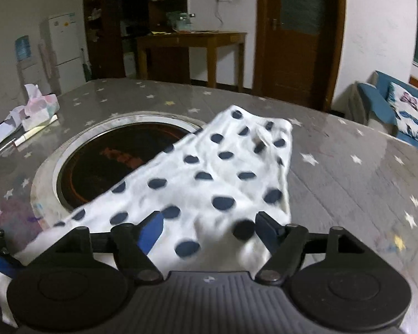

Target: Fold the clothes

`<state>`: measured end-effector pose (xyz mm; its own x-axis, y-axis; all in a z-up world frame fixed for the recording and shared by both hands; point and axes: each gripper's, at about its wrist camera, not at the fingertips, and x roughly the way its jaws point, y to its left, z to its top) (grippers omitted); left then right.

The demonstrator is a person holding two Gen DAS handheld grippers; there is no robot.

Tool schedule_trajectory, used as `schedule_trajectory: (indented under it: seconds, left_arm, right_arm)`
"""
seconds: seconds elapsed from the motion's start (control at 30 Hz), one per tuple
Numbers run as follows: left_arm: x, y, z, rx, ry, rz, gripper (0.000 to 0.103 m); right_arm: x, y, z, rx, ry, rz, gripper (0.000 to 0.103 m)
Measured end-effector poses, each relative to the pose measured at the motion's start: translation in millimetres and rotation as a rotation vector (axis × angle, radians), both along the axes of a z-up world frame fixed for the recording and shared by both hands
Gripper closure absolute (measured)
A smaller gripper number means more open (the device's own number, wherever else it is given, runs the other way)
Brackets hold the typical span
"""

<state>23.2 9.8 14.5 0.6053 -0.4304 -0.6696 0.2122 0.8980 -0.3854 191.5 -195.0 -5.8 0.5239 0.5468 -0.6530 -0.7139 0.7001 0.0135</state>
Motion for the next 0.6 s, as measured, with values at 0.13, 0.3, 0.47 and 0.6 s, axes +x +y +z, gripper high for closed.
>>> schedule_trajectory:
  seconds: [0.13, 0.3, 0.47, 0.6]
  left_arm:
    - [4, -6, -6, 0.020, -0.003, -0.011, 0.029]
    - [-1, -12, -11, 0.013, -0.020, -0.044, 0.012]
    - [-2, -15, -14, 0.006, -0.038, -0.069, 0.005]
    - [-3, -15, -15, -0.011, -0.047, -0.081, 0.000]
  right_arm:
    - [12, 23, -5, -0.027, 0.008, 0.024, 0.019]
    - [29, 44, -21, -0.063, 0.046, 0.039, 0.009]
    - [37, 60, -32, -0.098, 0.058, 0.059, 0.000]
    - [40, 70, -35, -0.121, 0.043, 0.062, 0.000]
